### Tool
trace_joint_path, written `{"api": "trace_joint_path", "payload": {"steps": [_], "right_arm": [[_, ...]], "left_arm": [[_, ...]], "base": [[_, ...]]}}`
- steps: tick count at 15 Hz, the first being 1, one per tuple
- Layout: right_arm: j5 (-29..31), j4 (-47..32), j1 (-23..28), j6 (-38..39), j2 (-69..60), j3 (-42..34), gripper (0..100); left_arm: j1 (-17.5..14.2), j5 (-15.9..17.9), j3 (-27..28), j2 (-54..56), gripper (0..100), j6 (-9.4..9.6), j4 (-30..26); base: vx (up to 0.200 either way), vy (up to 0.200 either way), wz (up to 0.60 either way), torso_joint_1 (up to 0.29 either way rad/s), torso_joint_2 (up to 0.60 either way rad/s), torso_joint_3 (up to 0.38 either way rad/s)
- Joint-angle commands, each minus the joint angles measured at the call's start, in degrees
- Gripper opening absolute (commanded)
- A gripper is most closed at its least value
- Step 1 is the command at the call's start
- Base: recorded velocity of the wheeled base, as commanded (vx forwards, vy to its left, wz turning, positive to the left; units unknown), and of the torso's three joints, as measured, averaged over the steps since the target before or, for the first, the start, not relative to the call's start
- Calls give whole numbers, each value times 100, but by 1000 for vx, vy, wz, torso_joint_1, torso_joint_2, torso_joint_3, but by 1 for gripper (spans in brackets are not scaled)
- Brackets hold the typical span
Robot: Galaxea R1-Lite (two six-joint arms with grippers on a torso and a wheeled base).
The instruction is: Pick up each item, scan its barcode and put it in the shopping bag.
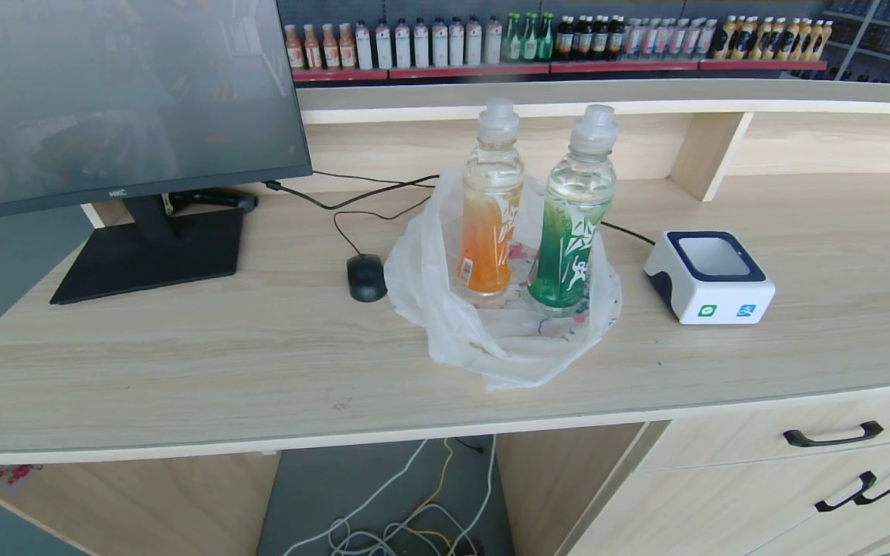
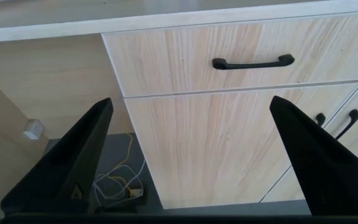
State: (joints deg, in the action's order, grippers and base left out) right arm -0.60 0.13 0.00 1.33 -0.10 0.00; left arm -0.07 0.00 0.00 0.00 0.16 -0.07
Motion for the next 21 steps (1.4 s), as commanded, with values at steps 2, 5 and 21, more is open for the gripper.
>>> {"api": "trace_joint_path", "payload": {"steps": [2, 5, 21], "right_arm": [[-2, 4, 0, -1, 10, 9, 100], [-2, 4, 0, -1, 10, 0, 100], [-2, 4, 0, 8, 10, 0, 100]], "left_arm": [[7, 0, 0, 0, 100, 2, -1], [-1, 0, 0, 0, 100, 2, -1], [-1, 0, 0, 0, 100, -33, -1]], "base": [[0, 0, 0, 0, 0, 0], [0, -200, 0, 1, 7, 4], [0, -200, 0, 2, 3, 2]]}}
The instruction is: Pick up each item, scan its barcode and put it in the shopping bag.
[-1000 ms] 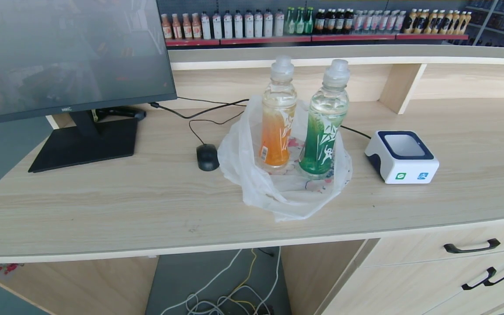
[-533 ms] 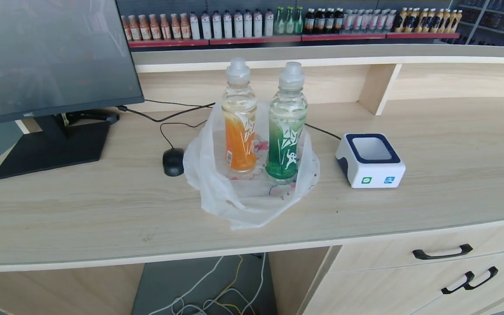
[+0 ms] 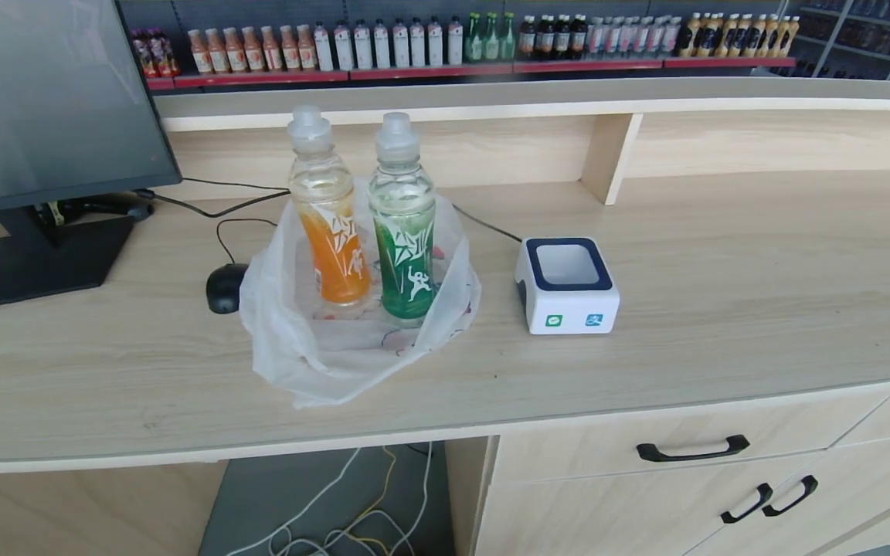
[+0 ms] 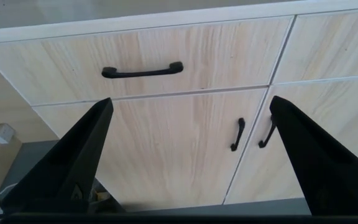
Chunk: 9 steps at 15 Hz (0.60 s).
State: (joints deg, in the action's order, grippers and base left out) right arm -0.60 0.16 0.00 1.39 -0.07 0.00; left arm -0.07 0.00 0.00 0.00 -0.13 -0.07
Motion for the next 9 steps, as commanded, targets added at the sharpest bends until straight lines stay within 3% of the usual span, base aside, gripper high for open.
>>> {"api": "trace_joint_path", "payload": {"steps": [1, 8, 9], "right_arm": [[-2, 2, 0, 2, 7, 0, 100], [-2, 2, 0, -7, 7, 0, 100], [-2, 2, 0, -7, 7, 0, 100]], "left_arm": [[-1, 0, 0, 0, 100, -4, -1], [-1, 0, 0, 0, 100, -4, -1], [-1, 0, 0, 0, 100, -4, -1]], "base": [[0, -200, 0, -2, 7, 7], [0, -200, 0, 3, 0, 2], [0, 0, 0, 0, 0, 0]]}}
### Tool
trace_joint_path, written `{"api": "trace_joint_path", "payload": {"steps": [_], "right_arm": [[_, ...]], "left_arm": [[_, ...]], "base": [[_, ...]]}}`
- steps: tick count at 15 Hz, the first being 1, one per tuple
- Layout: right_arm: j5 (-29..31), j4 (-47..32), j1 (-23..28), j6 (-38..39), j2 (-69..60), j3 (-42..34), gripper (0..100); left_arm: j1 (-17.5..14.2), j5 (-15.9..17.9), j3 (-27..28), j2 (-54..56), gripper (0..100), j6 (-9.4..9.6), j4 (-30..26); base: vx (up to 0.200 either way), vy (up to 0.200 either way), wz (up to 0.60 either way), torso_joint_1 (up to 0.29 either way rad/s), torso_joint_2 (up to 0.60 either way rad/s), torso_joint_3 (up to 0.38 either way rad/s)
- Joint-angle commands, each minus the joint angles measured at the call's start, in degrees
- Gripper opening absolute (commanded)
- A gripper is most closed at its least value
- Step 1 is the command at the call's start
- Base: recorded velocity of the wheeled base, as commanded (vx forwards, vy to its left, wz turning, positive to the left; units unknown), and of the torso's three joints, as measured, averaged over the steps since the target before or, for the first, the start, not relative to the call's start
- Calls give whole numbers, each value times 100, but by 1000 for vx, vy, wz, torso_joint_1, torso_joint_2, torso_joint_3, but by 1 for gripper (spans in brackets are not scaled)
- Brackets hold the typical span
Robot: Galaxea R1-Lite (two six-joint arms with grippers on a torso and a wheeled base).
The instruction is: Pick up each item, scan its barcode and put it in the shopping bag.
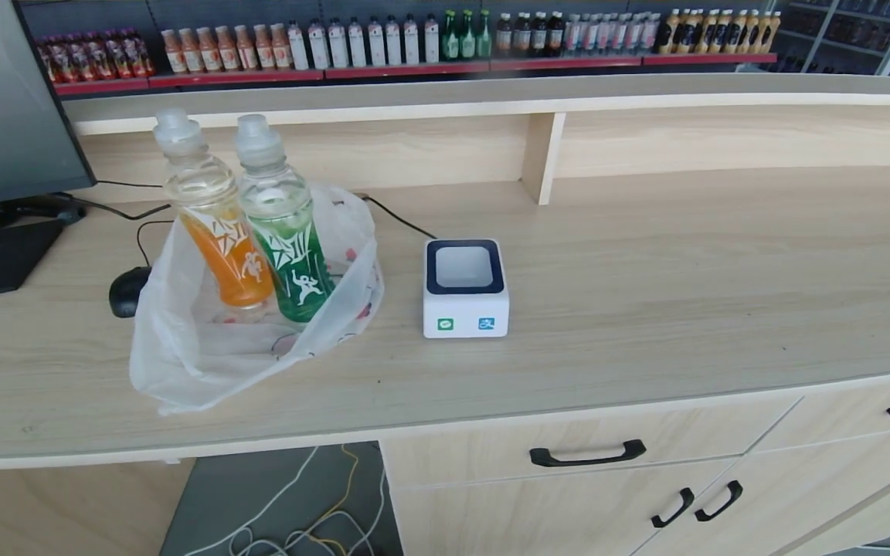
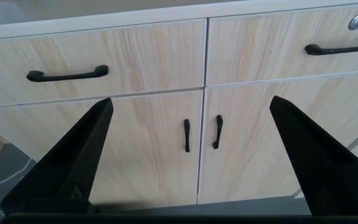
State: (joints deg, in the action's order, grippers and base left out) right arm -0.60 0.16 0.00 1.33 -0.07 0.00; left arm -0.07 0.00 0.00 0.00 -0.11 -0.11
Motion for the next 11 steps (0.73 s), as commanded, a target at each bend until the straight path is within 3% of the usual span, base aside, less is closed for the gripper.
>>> {"api": "trace_joint_path", "payload": {"steps": [1, 11], "right_arm": [[-2, 11, 0, -1, 7, 0, 100], [-2, 11, 0, -10, 7, 0, 100]], "left_arm": [[-1, 0, 0, 0, 100, 2, 2], [-1, 0, 0, 0, 100, 2, 2]], "base": [[0, 0, 0, 0, 0, 0], [0, 0, 0, 0, 0, 0]]}}
